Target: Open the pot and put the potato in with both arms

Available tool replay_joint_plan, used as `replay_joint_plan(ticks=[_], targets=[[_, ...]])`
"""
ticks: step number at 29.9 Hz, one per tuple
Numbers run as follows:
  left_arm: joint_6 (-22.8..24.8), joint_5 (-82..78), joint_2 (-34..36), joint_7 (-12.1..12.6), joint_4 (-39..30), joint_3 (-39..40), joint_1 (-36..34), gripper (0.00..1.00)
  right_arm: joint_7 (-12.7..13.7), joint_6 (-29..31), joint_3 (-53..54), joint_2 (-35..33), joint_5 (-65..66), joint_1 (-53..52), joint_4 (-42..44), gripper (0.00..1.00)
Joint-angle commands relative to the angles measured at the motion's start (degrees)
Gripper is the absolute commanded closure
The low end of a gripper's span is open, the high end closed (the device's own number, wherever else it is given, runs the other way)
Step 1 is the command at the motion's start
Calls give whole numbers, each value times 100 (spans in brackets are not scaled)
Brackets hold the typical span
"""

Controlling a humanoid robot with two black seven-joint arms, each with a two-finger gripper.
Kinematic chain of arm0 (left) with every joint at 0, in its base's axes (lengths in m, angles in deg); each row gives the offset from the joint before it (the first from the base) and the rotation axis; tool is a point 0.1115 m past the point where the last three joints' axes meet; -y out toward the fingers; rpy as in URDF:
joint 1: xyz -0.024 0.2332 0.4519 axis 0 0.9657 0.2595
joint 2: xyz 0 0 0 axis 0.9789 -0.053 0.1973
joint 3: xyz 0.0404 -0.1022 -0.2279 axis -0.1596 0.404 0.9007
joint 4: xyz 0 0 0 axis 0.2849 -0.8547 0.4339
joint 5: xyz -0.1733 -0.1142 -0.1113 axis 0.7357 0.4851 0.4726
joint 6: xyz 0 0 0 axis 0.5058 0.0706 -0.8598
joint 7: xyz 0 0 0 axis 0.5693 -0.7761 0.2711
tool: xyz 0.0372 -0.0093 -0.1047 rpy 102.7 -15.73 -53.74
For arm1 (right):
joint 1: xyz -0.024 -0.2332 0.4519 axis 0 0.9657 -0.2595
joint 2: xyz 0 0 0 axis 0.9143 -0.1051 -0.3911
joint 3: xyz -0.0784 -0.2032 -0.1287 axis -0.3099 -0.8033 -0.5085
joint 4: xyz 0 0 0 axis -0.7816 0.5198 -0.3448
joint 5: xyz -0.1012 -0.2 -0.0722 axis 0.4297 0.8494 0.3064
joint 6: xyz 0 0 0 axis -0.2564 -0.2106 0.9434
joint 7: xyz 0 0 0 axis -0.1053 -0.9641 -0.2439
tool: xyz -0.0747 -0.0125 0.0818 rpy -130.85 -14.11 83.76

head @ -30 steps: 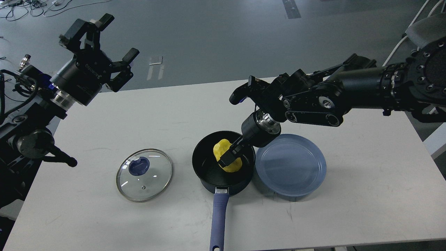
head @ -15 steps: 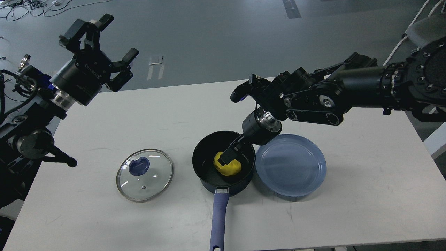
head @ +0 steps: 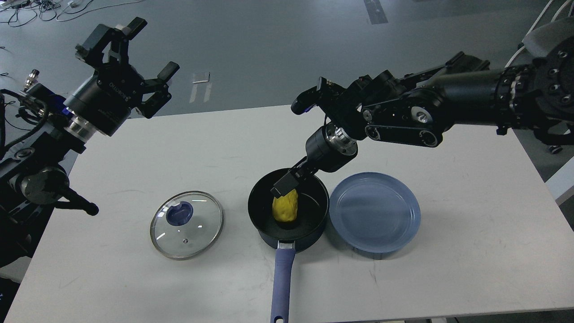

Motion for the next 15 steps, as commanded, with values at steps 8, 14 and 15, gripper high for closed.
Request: replay_joint_plan(ticks=[8, 14, 15], targets=[[-9, 9, -185, -7, 12, -9, 43, 2, 1, 0, 1596, -2098, -1928, 1099, 14, 4], [-9, 70, -343, -7, 38, 0, 183, 2, 1, 0, 2995, -2662, -3019, 2559, 50, 4], [-9, 70, -396, -16, 47, 0, 227, 2, 1, 0, 3301, -2784, -3273, 2909, 58, 4]])
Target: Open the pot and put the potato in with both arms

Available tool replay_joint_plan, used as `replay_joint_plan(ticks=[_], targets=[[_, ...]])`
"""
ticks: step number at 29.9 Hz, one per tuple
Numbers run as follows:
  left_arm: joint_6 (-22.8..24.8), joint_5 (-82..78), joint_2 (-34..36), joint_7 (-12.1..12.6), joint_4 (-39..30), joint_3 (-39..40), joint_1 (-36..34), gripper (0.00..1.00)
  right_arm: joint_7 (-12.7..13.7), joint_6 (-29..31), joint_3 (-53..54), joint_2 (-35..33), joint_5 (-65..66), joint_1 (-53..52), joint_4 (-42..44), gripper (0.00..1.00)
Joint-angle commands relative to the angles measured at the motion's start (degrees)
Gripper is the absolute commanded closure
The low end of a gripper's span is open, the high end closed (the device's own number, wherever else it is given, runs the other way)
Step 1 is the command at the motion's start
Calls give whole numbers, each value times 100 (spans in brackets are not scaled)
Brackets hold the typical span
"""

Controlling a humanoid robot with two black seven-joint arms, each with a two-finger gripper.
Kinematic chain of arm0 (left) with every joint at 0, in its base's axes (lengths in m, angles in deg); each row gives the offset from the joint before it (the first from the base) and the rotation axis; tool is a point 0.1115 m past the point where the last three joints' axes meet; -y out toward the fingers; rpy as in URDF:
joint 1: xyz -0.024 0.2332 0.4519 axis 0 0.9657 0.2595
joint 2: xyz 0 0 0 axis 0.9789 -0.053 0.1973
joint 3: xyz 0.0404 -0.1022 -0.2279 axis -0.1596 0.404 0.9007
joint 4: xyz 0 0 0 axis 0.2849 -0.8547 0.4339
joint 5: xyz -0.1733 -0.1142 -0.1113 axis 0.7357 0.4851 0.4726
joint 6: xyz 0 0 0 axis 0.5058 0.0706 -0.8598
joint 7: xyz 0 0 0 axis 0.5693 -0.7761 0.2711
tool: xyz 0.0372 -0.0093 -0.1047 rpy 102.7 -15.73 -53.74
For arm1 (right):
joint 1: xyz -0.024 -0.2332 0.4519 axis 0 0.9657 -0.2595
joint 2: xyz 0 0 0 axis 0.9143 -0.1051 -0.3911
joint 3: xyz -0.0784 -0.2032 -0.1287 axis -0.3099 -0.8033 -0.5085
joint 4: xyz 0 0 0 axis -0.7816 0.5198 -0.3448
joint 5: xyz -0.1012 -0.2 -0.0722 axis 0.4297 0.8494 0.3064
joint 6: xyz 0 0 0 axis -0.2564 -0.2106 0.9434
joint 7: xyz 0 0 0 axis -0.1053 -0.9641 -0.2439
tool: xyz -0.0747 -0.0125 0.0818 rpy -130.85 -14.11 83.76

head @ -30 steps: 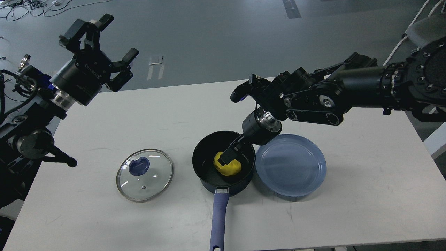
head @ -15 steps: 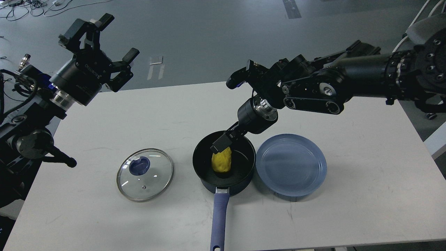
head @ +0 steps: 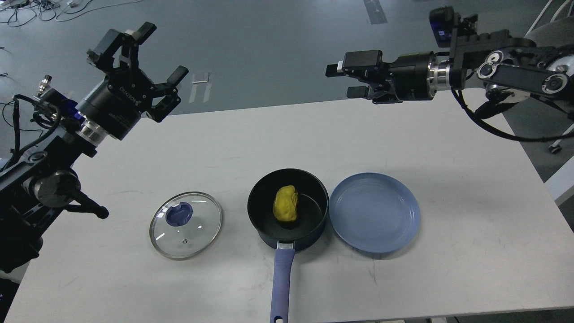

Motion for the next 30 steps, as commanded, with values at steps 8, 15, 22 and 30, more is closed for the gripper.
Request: replay_joint_plan(ticks=[8, 15, 22, 30], targets=[[-19, 2, -387, -9, 79, 96, 445, 2, -1, 1, 2360, -243, -1569, 2566, 206, 4], [-19, 2, -571, 0, 149, 219, 692, 2, -1, 1, 2747, -286, -2105, 3323, 477, 4], [-19, 2, -730, 0, 255, 237, 709, 2, -1, 1, 2738, -225, -2106, 3464, 504, 1], [-2, 2, -791, 0, 255, 246, 780, 2, -1, 1, 2747, -129, -2106, 3561, 531, 0]])
